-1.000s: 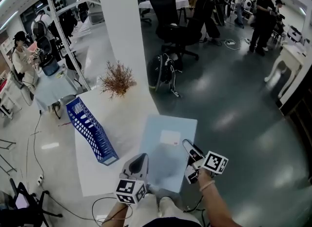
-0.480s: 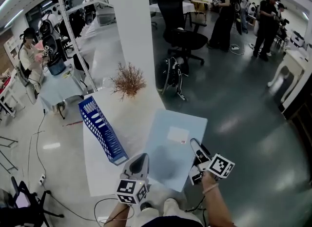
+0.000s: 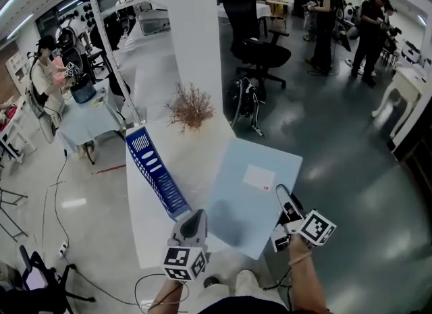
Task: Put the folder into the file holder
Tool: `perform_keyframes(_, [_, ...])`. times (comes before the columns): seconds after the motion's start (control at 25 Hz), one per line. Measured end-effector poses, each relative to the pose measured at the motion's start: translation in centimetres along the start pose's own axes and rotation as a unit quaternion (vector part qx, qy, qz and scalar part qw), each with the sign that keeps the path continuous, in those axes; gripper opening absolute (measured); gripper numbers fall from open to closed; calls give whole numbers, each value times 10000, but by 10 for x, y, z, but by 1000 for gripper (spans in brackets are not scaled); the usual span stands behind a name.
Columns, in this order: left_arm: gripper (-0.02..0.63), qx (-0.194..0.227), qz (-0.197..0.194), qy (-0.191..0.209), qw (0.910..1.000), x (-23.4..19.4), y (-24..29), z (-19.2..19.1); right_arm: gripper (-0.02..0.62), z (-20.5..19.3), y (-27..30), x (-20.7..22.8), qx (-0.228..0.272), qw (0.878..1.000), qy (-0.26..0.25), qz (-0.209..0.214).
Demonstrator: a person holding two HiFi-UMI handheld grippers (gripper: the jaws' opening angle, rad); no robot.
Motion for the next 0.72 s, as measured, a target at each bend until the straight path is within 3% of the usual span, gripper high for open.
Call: perform_keyframes(0.72, [5, 45, -90, 65, 9999, -39, -65, 13, 155, -21, -30, -80, 780, 9966, -244, 61])
Point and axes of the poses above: the fingertips, and each gripper's own axes: y forward along the fingers, x to its right, z out of its top, the point moved 9 cm from there along -y, backward along the fingers, and after that the axes turned 10 degrees about -z, right-handed, at the moved point
